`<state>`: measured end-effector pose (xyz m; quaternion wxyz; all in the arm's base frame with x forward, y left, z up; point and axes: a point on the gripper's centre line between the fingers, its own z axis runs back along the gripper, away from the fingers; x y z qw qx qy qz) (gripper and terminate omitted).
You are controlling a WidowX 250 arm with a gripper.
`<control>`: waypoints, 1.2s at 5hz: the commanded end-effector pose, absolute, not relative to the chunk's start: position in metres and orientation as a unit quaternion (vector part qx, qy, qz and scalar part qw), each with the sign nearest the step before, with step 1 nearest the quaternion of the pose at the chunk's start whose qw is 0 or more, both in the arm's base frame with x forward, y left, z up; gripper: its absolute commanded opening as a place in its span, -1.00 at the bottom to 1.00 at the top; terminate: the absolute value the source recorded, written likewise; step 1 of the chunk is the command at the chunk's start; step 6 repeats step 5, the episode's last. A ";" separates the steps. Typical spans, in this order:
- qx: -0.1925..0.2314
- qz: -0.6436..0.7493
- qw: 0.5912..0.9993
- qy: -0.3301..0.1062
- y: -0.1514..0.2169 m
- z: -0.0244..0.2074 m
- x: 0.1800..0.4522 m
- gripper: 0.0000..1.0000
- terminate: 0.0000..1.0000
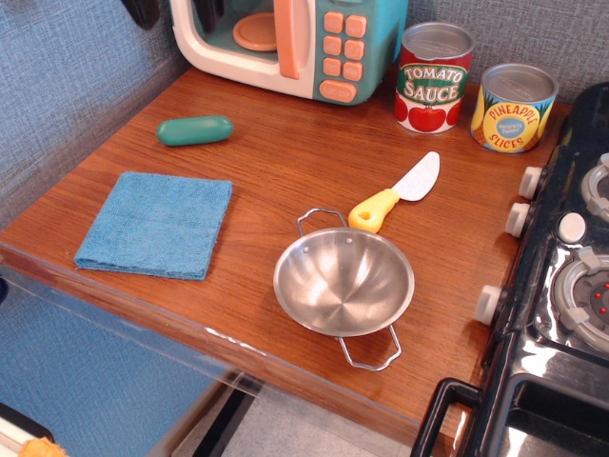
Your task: Put the cucumber between the blue cloth and microwave.
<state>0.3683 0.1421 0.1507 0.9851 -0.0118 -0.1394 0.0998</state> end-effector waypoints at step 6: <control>0.001 -0.011 0.994 -0.104 0.109 0.129 0.356 1.00 1.00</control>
